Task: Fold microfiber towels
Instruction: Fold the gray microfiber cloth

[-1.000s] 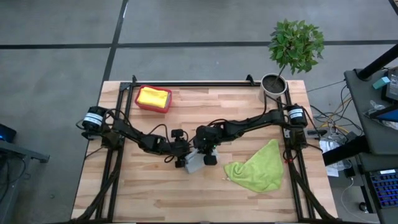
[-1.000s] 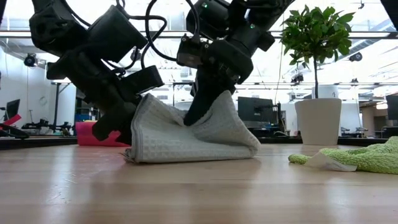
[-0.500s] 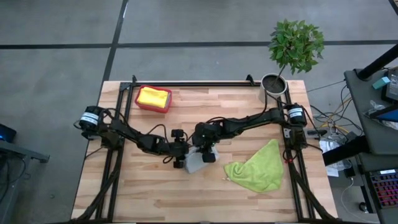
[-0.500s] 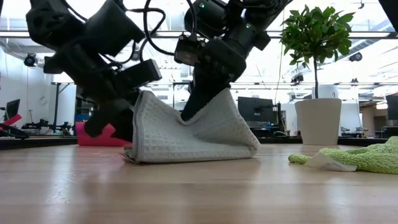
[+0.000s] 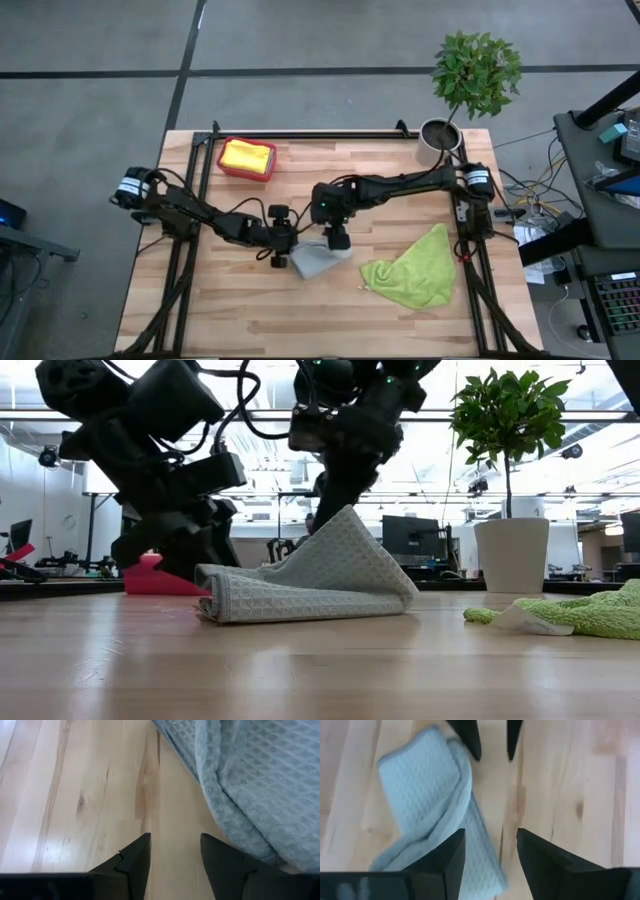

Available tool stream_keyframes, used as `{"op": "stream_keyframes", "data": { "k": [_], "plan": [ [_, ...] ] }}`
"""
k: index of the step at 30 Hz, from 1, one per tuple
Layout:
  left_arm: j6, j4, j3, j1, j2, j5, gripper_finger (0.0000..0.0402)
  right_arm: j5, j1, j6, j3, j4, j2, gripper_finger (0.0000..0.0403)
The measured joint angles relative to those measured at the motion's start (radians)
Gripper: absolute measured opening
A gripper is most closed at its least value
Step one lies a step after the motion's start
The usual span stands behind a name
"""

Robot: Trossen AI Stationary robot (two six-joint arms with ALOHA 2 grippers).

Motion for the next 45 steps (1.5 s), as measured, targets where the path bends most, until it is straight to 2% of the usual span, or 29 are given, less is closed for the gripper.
{"op": "stream_keyframes", "data": {
  "k": [7,16,22,25,29,35,45],
  "plan": [
    [-0.036,0.006,-0.001,0.000,0.006,0.000,0.0157,-0.006,0.065,0.077,-0.025,-0.113,-0.061,0.0169],
    [-0.036,0.036,-0.002,0.000,0.010,0.000,0.0157,0.002,0.162,0.223,-0.090,-0.041,-0.115,0.0169],
    [-0.036,0.039,-0.002,0.000,0.010,0.000,0.0157,0.174,0.193,0.347,-0.154,0.040,-0.115,0.0168],
    [-0.036,0.040,-0.002,0.000,0.010,0.000,0.0157,0.200,0.194,0.388,-0.182,0.096,-0.115,0.0164],
    [-0.036,0.041,-0.002,0.000,0.010,0.000,0.0157,0.269,0.194,0.397,-0.201,0.119,-0.115,0.0131],
    [-0.036,0.042,-0.003,0.000,0.010,0.000,0.0157,0.295,0.172,0.317,-0.196,0.124,-0.115,0.0023],
    [-0.034,0.039,-0.005,0.000,0.010,0.008,0.0157,0.298,0.110,0.233,-0.200,0.163,-0.060,0.0013]
  ]
}}
